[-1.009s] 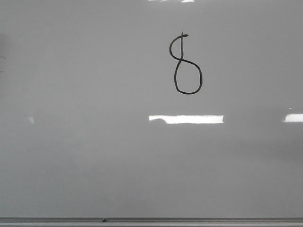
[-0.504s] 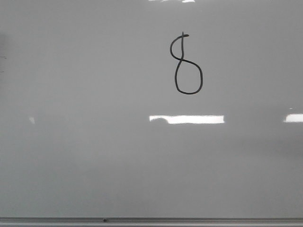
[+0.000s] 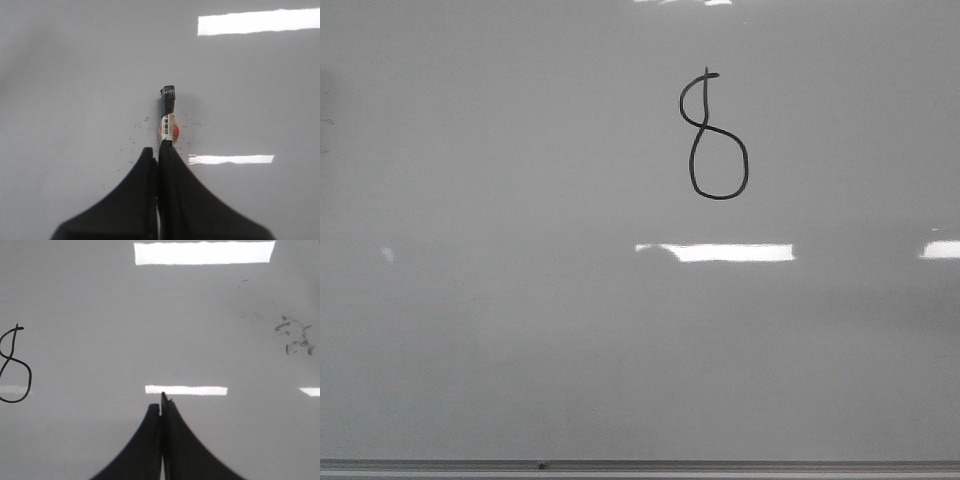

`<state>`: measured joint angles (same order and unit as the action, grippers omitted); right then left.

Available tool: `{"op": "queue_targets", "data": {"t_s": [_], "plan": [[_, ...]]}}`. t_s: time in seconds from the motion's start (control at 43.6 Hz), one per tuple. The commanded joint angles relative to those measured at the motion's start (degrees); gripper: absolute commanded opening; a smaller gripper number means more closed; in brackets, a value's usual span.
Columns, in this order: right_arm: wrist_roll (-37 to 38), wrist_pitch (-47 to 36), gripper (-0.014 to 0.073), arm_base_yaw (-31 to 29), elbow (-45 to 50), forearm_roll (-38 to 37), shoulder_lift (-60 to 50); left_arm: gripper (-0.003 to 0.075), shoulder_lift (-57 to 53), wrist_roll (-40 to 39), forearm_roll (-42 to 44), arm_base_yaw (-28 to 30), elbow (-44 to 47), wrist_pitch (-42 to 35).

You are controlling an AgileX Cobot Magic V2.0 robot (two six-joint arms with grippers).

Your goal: Write number 8 on whiteboard

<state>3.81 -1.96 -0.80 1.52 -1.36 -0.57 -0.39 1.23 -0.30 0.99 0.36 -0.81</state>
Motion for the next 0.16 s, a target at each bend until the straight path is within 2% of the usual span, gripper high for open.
{"op": "queue_targets", "data": {"t_s": [0.0,0.138], "plan": [[0.2,-4.5,-0.0108,-0.1,-0.1,-0.6,-1.1,-0.0021,-0.7,0.0,-0.5,0.1,0.7,-4.8],[0.2,-4.5,-0.0108,-0.1,-0.1,-0.6,-1.1,-0.0021,-0.7,0.0,-0.5,0.1,0.7,-4.8]]}}
